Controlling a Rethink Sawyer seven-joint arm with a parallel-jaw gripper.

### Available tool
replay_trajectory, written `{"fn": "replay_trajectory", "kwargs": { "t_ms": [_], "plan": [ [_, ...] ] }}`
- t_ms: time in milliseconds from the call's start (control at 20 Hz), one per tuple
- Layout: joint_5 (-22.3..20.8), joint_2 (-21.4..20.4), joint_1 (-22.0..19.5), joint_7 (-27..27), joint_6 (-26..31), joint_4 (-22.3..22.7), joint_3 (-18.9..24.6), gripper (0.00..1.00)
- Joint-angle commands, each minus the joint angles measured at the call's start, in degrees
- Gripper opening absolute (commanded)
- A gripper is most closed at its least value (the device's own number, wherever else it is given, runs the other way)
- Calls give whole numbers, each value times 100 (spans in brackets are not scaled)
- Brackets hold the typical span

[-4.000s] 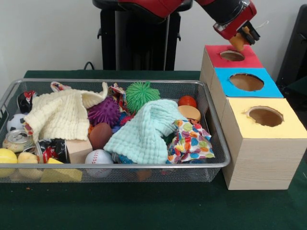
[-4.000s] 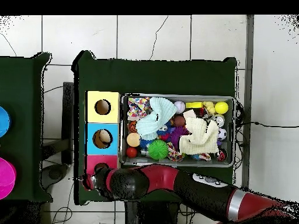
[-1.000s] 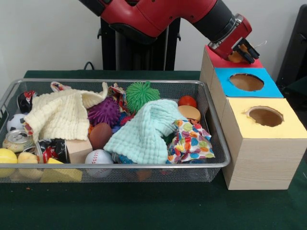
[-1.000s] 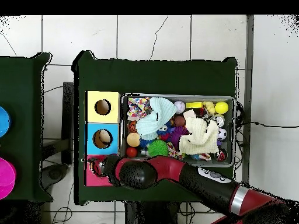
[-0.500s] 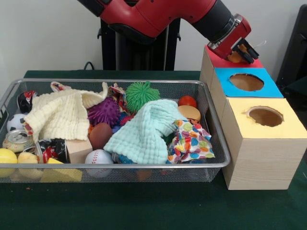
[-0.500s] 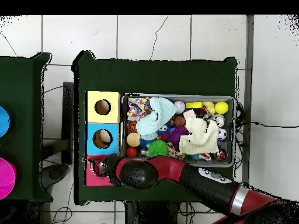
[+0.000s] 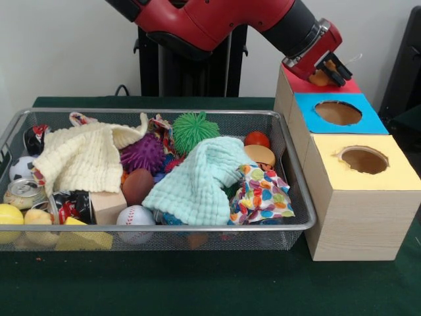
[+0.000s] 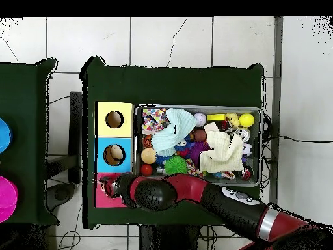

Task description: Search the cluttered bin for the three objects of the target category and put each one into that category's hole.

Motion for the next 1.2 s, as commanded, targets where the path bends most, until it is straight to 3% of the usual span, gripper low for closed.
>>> {"fn": "replay_trajectory", "kwargs": {
  "t_ms": [50,600,650,1200],
  "plan": [
    [-105,-222,-113,-216,712,-970,81,0],
    [-164,-192,-122,-248,747,-969,73,0],
    [-164,-194,-120,-240,739,-964,71,100],
    [-187,-278,-128,-201,723,-968,121,100]
  ]
}}
